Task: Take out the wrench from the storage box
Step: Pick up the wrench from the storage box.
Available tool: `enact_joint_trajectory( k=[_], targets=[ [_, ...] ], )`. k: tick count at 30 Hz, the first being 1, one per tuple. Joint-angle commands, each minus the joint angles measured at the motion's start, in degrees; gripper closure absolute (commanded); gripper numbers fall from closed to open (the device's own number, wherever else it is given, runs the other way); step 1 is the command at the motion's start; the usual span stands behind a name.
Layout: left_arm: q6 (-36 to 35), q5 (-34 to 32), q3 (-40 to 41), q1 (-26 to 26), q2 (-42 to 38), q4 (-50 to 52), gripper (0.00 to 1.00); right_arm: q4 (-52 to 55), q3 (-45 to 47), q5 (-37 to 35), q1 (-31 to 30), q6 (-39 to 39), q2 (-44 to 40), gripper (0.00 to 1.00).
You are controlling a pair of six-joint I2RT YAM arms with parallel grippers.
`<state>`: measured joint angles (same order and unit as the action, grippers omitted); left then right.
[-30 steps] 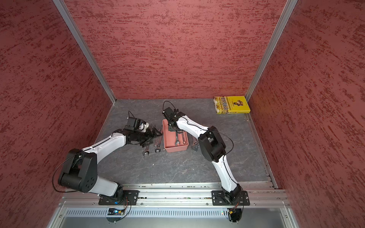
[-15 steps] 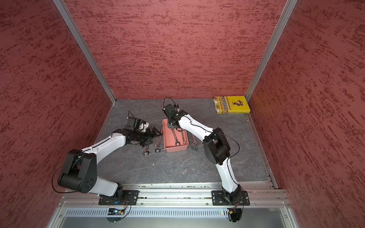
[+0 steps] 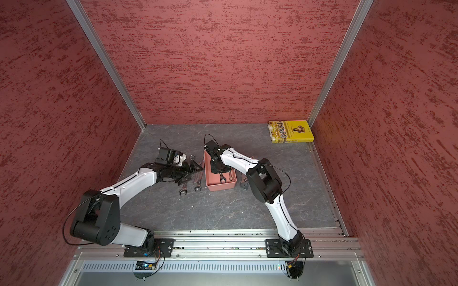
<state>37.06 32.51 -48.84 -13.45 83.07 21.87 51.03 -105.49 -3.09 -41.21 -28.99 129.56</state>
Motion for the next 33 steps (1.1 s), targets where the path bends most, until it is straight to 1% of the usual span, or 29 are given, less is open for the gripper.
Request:
enact_joint_trajectory(
  k=[1, 5, 8, 12, 15, 17, 19, 24, 33],
  targets=[
    [-0.6, -0.1, 1.0, 0.4, -1.9, -0.3, 0.0, 3.0, -3.1, 1.8, 0.1, 1.2, 2.4, 0.63],
    [-0.3, -0.2, 1.8, 0.4, -2.5, -0.3, 0.0, 7.1, -6.1, 2.1, 0.3, 1.4, 5.1, 0.64],
    [0.0, -0.2, 2.3, 0.4, -2.9, -0.8, 0.0, 9.5, -7.0, 3.4, 0.4, 0.9, 7.4, 0.68],
    [0.2, -0.3, 2.5, 0.3, -3.0, -0.9, 0.0, 10.4, -6.9, 2.6, 0.3, 0.6, 9.4, 0.82],
    [0.3, -0.4, 2.7, 0.3, -3.3, -0.9, 0.0, 9.4, -5.3, 2.1, 0.3, 0.2, 9.2, 0.94],
    [0.3, -0.4, 2.8, 0.3, -3.5, -0.7, 0.0, 8.3, -4.6, 2.2, 0.3, -0.2, 8.3, 1.0],
    [0.4, -0.5, 3.0, 0.3, -3.9, -0.7, 0.0, 7.3, -4.5, 1.6, 0.3, -0.4, 6.4, 1.0],
    [0.3, -0.5, 2.6, 0.3, -3.8, -0.4, 0.0, 9.0, -8.9, -2.3, 0.3, 0.7, 1.4, 1.0],
    [0.6, -0.6, 2.4, 0.2, -3.6, -1.0, 0.0, 9.5, -6.7, -4.2, 0.0, -0.1, -6.0, 1.0]
  ],
)
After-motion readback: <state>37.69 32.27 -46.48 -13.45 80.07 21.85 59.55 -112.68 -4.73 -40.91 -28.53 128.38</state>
